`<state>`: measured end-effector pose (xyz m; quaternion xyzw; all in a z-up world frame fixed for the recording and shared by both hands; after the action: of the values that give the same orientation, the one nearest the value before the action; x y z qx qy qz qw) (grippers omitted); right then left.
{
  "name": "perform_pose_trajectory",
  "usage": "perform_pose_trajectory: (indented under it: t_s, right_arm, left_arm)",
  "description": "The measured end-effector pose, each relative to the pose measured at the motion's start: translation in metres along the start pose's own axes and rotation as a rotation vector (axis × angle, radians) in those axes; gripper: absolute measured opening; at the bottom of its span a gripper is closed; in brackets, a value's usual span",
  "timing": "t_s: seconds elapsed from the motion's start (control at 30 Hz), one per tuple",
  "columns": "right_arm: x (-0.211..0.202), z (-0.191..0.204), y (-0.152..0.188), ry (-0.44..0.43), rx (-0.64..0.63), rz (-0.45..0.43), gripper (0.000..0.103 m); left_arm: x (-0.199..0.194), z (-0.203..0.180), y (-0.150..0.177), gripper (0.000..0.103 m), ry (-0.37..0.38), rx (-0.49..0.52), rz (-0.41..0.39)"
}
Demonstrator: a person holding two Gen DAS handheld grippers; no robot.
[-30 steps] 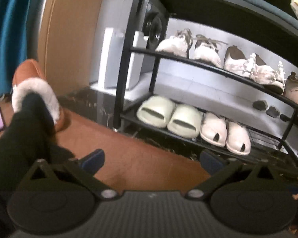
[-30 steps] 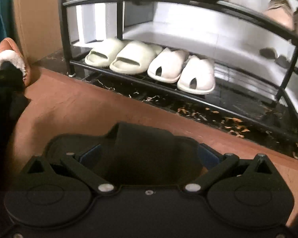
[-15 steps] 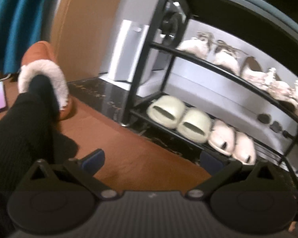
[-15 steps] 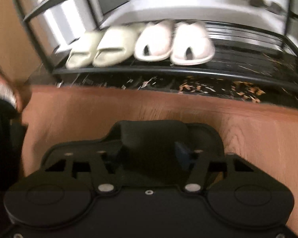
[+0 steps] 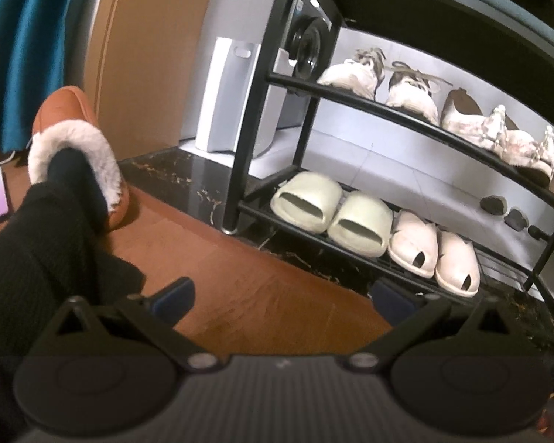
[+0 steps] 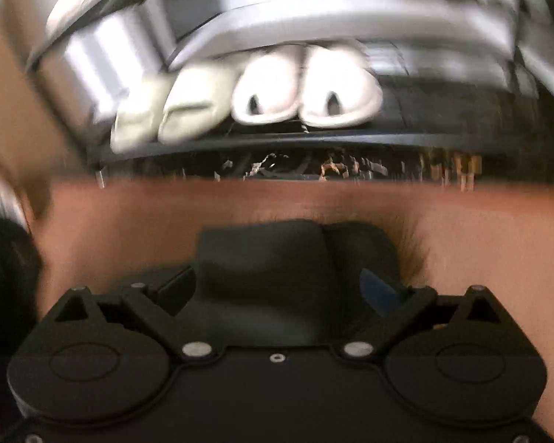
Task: Organize scattered shoes
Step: 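Carry the dark grey slide toward the rack with the right tool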
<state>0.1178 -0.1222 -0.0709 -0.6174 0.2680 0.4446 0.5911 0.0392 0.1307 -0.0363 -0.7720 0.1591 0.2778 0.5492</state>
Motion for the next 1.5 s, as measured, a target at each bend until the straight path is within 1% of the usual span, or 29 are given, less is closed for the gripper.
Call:
perform_pose_trajectory:
  t_s: [0.07, 0.13, 0.17, 0.3, 0.33, 0.37, 0.43, 0.5, 0.53, 0.57, 0.63, 0.83, 0.87, 0.9, 1.03, 1.1, 1.13, 1.2, 1.3, 1.33, 1.4, 1.47, 1.5]
  right_arm:
    - [0.003, -0.001, -0.003, -0.031, -0.008, 0.018, 0.1]
    - [0.005, -0.001, -0.006, -0.063, -0.016, 0.035, 0.093]
    - [0.007, -0.002, -0.008, -0.078, -0.021, 0.044, 0.096]
    - [0.012, -0.004, -0.014, -0.136, -0.037, 0.079, 0.097]
    - [0.017, -0.009, -0.015, -0.113, -0.038, 0.087, 0.097]
    - [0.024, 0.003, -0.022, -0.089, -0.025, 0.093, 0.098]
    - [0.032, -0.009, -0.025, -0.12, 0.02, 0.117, 0.098]
    - [0.038, -0.015, -0.025, -0.161, 0.054, 0.161, 0.099]
    - [0.041, -0.017, -0.024, -0.184, 0.072, 0.188, 0.097]
    - [0.041, -0.016, -0.024, -0.188, 0.076, 0.188, 0.093]
    - [0.04, -0.014, -0.023, -0.192, 0.089, 0.187, 0.092]
    - [0.027, -0.013, -0.015, -0.149, 0.377, 0.158, 0.091]
    - [0.031, -0.02, -0.018, -0.114, 0.488, 0.129, 0.091]
    - [0.022, -0.025, -0.012, -0.078, 0.612, 0.088, 0.091]
    - [0.006, -0.039, 0.022, -0.068, 1.099, 0.001, 0.093]
    - [0.023, -0.035, 0.032, -0.138, 1.167, 0.067, 0.098]
    - [0.03, -0.034, 0.036, -0.168, 1.194, 0.097, 0.102]
    - [0.03, -0.031, 0.037, -0.158, 1.147, 0.097, 0.103]
    - [0.017, -0.028, 0.037, -0.205, 1.078, 0.085, 0.103]
    - [0.008, -0.027, 0.038, -0.237, 1.035, 0.084, 0.103]
    - [-0.006, -0.027, 0.042, -0.264, 0.958, 0.092, 0.103]
    - [-0.021, -0.026, 0.045, -0.26, 0.789, 0.098, 0.103]
    - [-0.025, -0.025, 0.044, -0.242, 0.709, 0.089, 0.103]
  left_arm:
    - [0.0, 0.0, 0.001, 0.102, -0.006, 0.009, -0.002]
    - [0.001, 0.0, 0.001, 0.102, -0.01, 0.01, 0.0]
    - [0.001, 0.001, 0.001, 0.102, -0.011, 0.008, 0.001]
    - [0.001, 0.001, 0.002, 0.102, -0.009, 0.003, 0.005]
    - [0.002, 0.001, 0.002, 0.102, -0.009, 0.005, 0.006]
    - [0.002, 0.0, 0.002, 0.102, -0.008, 0.008, 0.007]
    - [0.001, 0.0, 0.002, 0.102, -0.005, 0.009, 0.007]
    - [0.001, -0.001, 0.002, 0.102, -0.002, 0.009, 0.003]
    - [0.001, -0.001, 0.002, 0.102, -0.002, 0.008, 0.004]
    - [0.002, -0.001, 0.002, 0.102, 0.0, 0.004, 0.006]
    - [0.003, -0.001, 0.002, 0.102, 0.01, -0.008, 0.015]
    - [0.003, 0.002, 0.001, 0.102, -0.01, -0.015, 0.002]
    - [0.003, 0.002, 0.0, 0.102, -0.015, -0.015, 0.0]
    - [0.003, 0.002, 0.0, 0.102, -0.018, -0.015, -0.002]
    - [0.004, 0.002, -0.001, 0.102, -0.024, -0.016, -0.001]
    - [0.005, 0.001, -0.001, 0.102, -0.022, -0.011, 0.003]
    - [0.003, 0.002, -0.001, 0.102, -0.02, -0.009, -0.003]
    - [0.001, 0.003, -0.002, 0.102, -0.018, -0.012, -0.012]
    - [0.001, 0.005, -0.003, 0.102, -0.021, -0.028, -0.011]
    - [0.002, 0.006, -0.003, 0.102, -0.023, -0.033, -0.008]
    - [0.005, 0.005, -0.002, 0.102, -0.024, -0.039, 0.004]
    - [0.007, 0.004, -0.001, 0.102, -0.021, -0.036, 0.012]
    - [0.008, 0.003, -0.001, 0.102, -0.019, -0.034, 0.016]
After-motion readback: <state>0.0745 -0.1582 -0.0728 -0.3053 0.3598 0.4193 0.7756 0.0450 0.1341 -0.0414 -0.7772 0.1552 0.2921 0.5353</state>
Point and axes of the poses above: each gripper's, at about its wrist camera, not at the fingertips, and x roughly the way its jaws point, z to its left, y to its underside, the point moved 6 cm from there along x, roughly the way its jaws point, and after that the axes turned 10 degrees about z, right-handed, at the moved point
